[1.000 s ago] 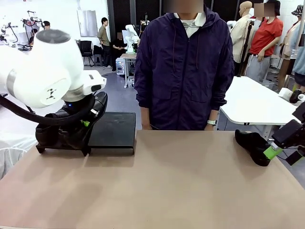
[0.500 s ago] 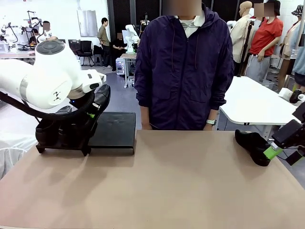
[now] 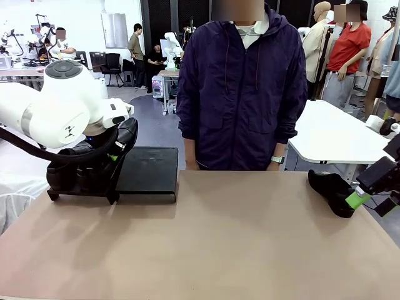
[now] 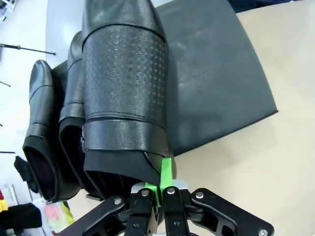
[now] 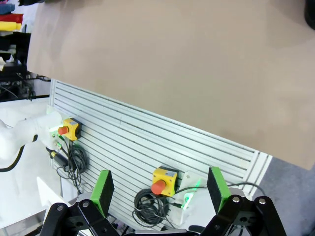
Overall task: Organize the shoes by placing them on the stand.
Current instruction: Place the Shoe from the middle of the table onto the Shoes Stand.
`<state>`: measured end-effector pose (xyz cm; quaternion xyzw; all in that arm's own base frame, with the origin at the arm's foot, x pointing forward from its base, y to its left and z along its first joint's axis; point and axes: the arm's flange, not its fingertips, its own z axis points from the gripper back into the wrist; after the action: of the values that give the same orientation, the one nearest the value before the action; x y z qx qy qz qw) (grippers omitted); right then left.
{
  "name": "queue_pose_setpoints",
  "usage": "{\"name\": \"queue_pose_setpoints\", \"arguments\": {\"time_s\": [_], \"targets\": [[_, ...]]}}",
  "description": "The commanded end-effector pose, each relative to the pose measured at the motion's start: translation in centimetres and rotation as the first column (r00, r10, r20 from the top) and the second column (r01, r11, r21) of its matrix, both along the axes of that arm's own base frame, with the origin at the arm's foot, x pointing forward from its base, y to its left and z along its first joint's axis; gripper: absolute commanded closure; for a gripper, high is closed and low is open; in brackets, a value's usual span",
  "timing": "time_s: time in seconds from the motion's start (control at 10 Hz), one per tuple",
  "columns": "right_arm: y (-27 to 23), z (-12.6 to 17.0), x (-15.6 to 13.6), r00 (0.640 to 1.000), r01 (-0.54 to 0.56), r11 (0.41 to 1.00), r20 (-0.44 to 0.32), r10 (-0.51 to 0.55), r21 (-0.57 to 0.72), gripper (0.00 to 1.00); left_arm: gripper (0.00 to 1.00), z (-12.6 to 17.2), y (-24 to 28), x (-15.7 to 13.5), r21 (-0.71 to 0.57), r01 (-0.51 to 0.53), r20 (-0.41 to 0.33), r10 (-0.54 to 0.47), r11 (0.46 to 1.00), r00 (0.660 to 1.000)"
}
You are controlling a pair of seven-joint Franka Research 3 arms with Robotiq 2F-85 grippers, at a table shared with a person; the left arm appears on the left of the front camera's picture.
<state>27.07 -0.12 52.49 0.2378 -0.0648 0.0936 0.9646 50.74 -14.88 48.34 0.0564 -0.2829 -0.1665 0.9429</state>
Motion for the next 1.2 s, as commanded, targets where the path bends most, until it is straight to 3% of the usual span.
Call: {"name": "queue_pose_setpoints", "arguments": {"time_s": [0.0, 0.1, 0.5, 0.7, 0.9, 1.1], "targets": [[-0.1, 0.0, 0.0, 1.000, -0.007, 1.000, 0.001, 0.006, 0.009, 0.00, 1.00, -0.8, -0.5, 1.7, -0.019, -0.105, -0.048, 0.104, 0.994, 0.993], [-0.1, 0.0, 0.0, 1.000, -0.007, 1.000, 0.001, 0.006, 0.009, 0.00, 1.00, -1.1, -0.7, 2.4, -0.069, -0.128, -0.070, 0.123, 0.989, 0.990], [-0.1, 0.0, 0.0, 1.000, -0.007, 1.000, 0.001, 0.006, 0.009, 0.00, 1.00, -1.6, -2.2, 4.4, -0.056, -0.294, -0.098, 0.287, 0.954, 0.953], [-0.1, 0.0, 0.0, 1.000, -0.007, 1.000, 0.001, 0.006, 0.009, 0.00, 1.00, -1.9, -3.3, 5.2, -0.037, -0.306, -0.104, 0.301, 0.951, 0.948], [-0.1, 0.0, 0.0, 1.000, -0.007, 1.000, 0.001, 0.006, 0.009, 0.00, 1.00, -2.2, -4.3, 6.1, -0.034, -0.304, -0.025, 0.304, 0.952, 0.952], [-0.1, 0.0, 0.0, 1.000, -0.007, 1.000, 0.001, 0.006, 0.009, 0.00, 1.00, -2.6, -4.8, 6.8, -0.035, -0.300, -0.006, 0.300, 0.953, 0.954]]}}
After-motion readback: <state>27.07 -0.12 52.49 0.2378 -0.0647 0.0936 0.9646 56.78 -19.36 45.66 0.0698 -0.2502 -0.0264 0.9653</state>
